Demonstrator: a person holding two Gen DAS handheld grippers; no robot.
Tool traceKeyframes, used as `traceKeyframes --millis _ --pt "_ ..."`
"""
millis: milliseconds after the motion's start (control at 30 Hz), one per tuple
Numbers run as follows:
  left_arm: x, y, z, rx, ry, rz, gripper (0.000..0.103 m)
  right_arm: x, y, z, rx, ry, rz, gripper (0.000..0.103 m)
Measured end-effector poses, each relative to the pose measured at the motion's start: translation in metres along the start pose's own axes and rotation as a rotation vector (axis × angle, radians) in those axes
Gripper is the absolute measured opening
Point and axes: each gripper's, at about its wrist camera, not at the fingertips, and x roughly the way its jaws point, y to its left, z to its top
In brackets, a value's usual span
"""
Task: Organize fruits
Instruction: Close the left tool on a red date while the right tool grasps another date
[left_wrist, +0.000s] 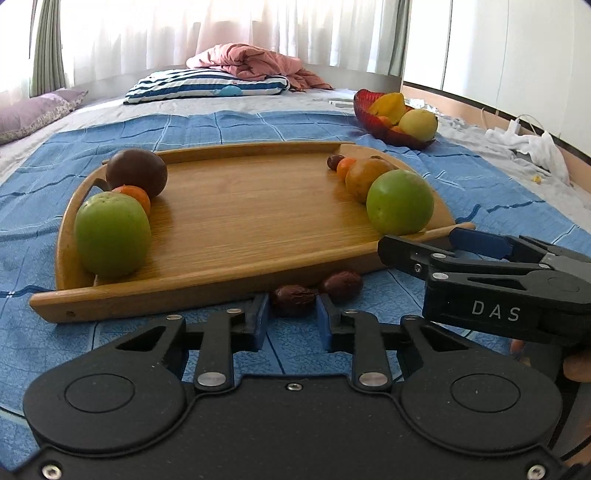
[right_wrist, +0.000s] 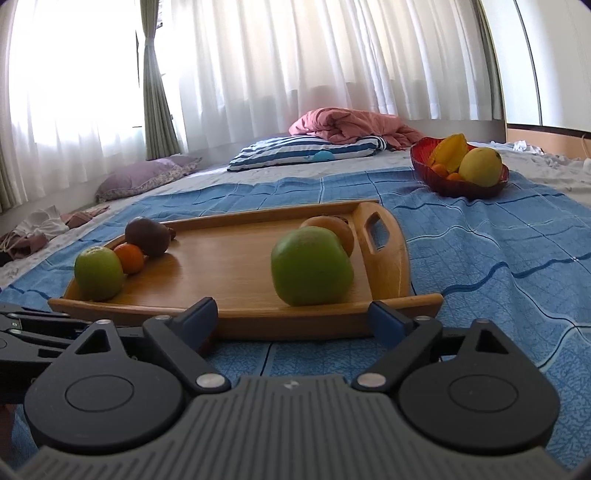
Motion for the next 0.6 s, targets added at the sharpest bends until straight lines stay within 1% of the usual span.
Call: traceKeyframes --millis 167,233,300,367,600 --pt "-0.006 0.009 0.000 -0.030 -0.001 0.012 0.026 0.000 0.004 -0.001 -0.036 0.004 0.014 0.094" --pt "-0.010 0.015 0.001 -0.045 -0.004 0.029 0.026 0.000 0.010 -0.001 -0.072 0.010 0.019 0.090" --pt "-0.012 0.020 0.001 -0.056 -0.008 0.045 0.026 0.000 0.016 -0.001 -0.103 0.024 0.031 0.084" --pt "-0.013 0.022 0.000 -0.060 -0.008 0.058 0.026 0.000 0.022 -0.002 -0.130 0.038 0.043 0.080" --pt "-0.017 0.029 -0.002 -0.075 -0.007 0.085 0.026 0.001 0.044 -0.006 -0.189 0.075 0.063 0.070"
